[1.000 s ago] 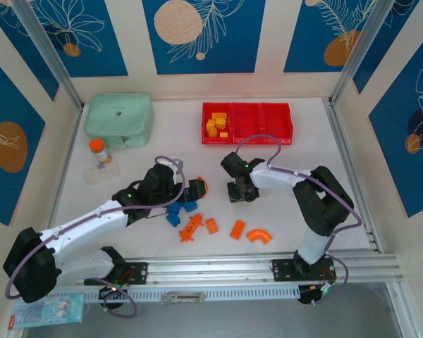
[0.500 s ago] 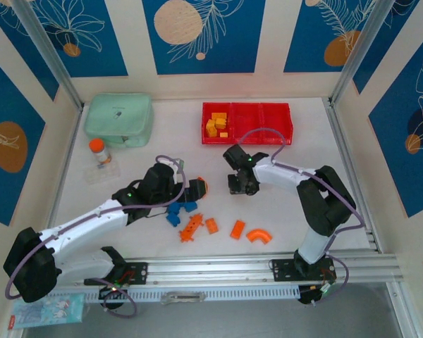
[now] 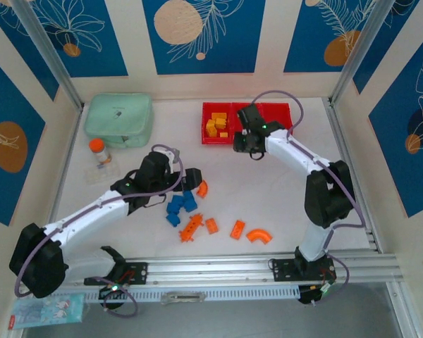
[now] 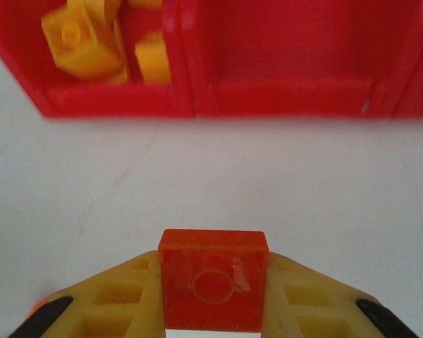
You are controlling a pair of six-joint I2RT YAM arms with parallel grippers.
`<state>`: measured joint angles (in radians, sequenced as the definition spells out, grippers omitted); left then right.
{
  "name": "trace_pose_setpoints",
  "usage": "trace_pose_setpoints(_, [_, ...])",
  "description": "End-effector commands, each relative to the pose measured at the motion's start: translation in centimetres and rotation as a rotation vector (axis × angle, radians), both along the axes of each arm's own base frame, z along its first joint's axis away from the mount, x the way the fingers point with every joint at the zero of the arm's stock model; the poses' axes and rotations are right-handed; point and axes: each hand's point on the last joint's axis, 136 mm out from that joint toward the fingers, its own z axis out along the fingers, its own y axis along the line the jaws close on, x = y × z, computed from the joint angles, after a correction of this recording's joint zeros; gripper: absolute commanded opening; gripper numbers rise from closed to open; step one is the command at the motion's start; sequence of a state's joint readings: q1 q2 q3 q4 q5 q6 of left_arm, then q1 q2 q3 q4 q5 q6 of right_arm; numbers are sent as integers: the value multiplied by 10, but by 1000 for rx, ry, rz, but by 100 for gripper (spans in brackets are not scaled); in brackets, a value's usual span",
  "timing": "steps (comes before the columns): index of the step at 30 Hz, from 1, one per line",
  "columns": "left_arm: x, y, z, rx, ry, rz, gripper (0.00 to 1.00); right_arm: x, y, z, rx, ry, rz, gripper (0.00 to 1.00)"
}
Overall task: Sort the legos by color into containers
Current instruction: Place the lego in the container.
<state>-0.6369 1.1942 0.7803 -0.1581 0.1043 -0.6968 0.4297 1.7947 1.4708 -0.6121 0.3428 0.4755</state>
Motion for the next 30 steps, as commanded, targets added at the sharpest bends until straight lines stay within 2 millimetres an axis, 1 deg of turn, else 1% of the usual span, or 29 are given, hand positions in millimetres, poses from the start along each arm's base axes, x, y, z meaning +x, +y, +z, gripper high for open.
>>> trace_pose_setpoints(1, [14,-3,19,-29,-31,-20,99,28,-12,-2,-48,-14,-26,21])
trace_pose_setpoints(4, [23,-2,22,-37,-29,-15,99,54,-17,-7,-58,-21,-55,21])
trace_pose_setpoints(9, [37,-3,23,-44,-20,-10,99,99,-21,-23,-77,-19,-81,22])
trace_pose_setpoints(11, [40,-3,23,-47,-15,-9,99,113,-22,-28,-84,-20,-81,28])
trace_pose_setpoints(12, [41,-3,24,-48,-15,-9,99,119,-23,-28,-90,-19,-89,28])
trace_pose_setpoints(14, [42,-2,25,-47,-17,-11,99,127,-25,-22,-87,-27,-95,31])
trace_pose_setpoints(16, [42,-1,26,-42,-19,-12,99,131,-24,-15,-84,-47,-93,43])
trace_pose_setpoints(18, [43,1,26,-37,-23,-10,99,132,-24,-7,-82,-61,-88,52])
trace_pose_setpoints(19, [43,1,26,-36,-23,-9,99,132,-24,-4,-81,-66,-87,54])
trace_pose_setpoints(23, [40,0,29,-40,-21,-24,99,122,-19,15,-63,-88,-65,55])
trace_pose_setpoints(25, [37,0,32,-48,-24,-30,99,109,-13,23,-49,-91,-44,56])
trace_pose_setpoints(26, [35,2,33,-49,-26,-28,99,101,-11,24,-46,-86,-35,56])
trace_pose_setpoints(28, [31,4,35,-60,-29,-24,99,82,-4,28,-26,-79,-4,59])
trace_pose_setpoints(30, [25,6,35,-70,-29,-25,99,58,-2,30,-8,-56,6,61])
